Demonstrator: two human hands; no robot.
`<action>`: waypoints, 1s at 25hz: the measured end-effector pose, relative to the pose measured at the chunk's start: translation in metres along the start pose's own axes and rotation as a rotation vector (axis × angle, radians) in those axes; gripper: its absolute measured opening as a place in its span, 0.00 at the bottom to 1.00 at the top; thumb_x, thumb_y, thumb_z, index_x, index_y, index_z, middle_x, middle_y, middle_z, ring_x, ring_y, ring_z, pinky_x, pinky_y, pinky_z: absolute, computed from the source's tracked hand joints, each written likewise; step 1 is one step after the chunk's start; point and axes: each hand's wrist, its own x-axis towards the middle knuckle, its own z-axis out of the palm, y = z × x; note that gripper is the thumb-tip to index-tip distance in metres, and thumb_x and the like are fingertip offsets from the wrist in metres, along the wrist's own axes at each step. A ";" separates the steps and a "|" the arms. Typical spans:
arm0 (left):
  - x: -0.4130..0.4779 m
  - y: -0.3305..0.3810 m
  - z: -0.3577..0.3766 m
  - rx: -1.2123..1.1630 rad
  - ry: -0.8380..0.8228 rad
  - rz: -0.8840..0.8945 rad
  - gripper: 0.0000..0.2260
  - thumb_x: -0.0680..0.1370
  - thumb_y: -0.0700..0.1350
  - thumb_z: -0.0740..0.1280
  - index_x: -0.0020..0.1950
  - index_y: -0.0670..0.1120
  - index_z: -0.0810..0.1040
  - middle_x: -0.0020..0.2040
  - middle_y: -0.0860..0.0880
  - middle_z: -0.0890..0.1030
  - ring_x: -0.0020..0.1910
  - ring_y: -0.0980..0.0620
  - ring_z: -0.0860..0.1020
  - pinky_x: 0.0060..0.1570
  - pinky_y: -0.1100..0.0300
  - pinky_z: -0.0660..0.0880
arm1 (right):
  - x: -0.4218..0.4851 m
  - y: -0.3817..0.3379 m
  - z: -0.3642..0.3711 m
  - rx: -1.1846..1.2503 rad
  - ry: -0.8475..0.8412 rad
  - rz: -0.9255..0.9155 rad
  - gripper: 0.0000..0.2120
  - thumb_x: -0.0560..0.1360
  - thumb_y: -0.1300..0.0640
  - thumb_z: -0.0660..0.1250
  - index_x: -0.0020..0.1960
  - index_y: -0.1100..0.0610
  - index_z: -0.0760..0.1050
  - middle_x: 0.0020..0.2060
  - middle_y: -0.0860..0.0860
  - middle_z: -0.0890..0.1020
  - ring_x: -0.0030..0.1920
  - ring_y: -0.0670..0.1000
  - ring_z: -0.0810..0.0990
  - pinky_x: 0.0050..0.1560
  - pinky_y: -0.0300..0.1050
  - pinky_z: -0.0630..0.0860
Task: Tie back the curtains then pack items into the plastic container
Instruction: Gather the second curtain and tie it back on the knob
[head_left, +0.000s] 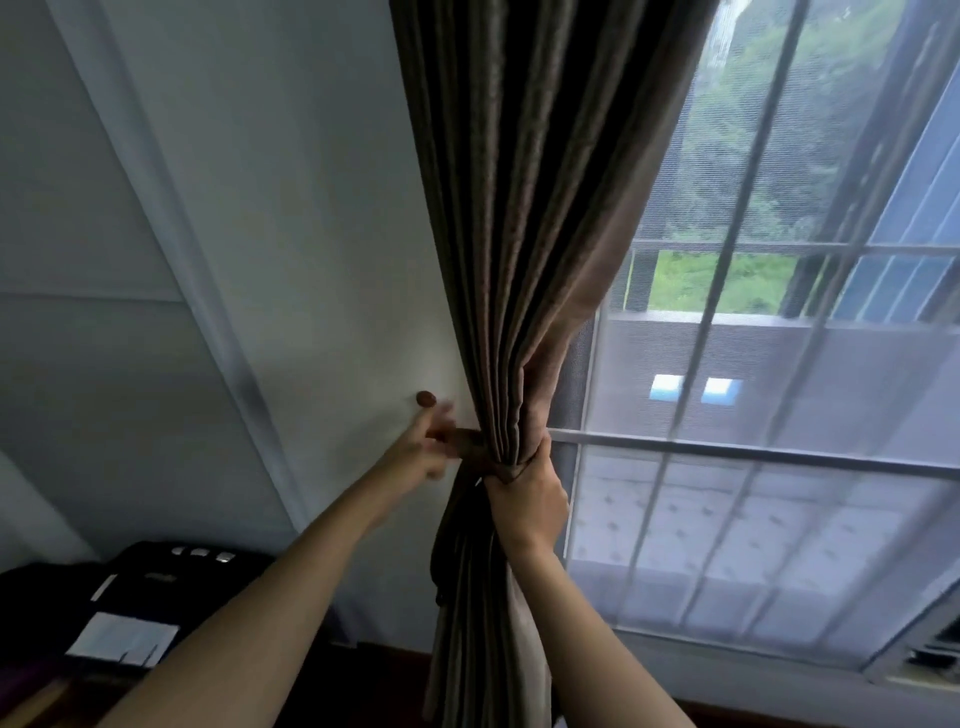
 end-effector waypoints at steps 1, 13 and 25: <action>-0.010 -0.020 0.002 0.154 0.010 -0.028 0.30 0.71 0.32 0.63 0.69 0.53 0.65 0.66 0.46 0.71 0.48 0.58 0.76 0.38 0.64 0.75 | -0.002 -0.001 0.000 -0.003 -0.005 -0.011 0.32 0.68 0.55 0.69 0.69 0.50 0.62 0.48 0.57 0.83 0.51 0.62 0.79 0.46 0.49 0.72; -0.026 -0.051 0.036 0.359 -0.032 0.184 0.13 0.77 0.39 0.60 0.58 0.48 0.78 0.48 0.52 0.80 0.48 0.58 0.78 0.44 0.73 0.71 | 0.013 -0.017 -0.031 0.122 -0.343 -0.106 0.24 0.54 0.44 0.78 0.45 0.37 0.72 0.43 0.39 0.82 0.48 0.41 0.81 0.53 0.47 0.79; -0.038 -0.021 -0.024 0.735 -0.092 0.462 0.07 0.80 0.48 0.61 0.56 0.50 0.71 0.35 0.48 0.80 0.29 0.56 0.76 0.33 0.58 0.72 | 0.003 -0.038 -0.028 0.033 0.111 -0.149 0.40 0.65 0.52 0.72 0.71 0.47 0.54 0.53 0.56 0.81 0.52 0.61 0.80 0.49 0.51 0.76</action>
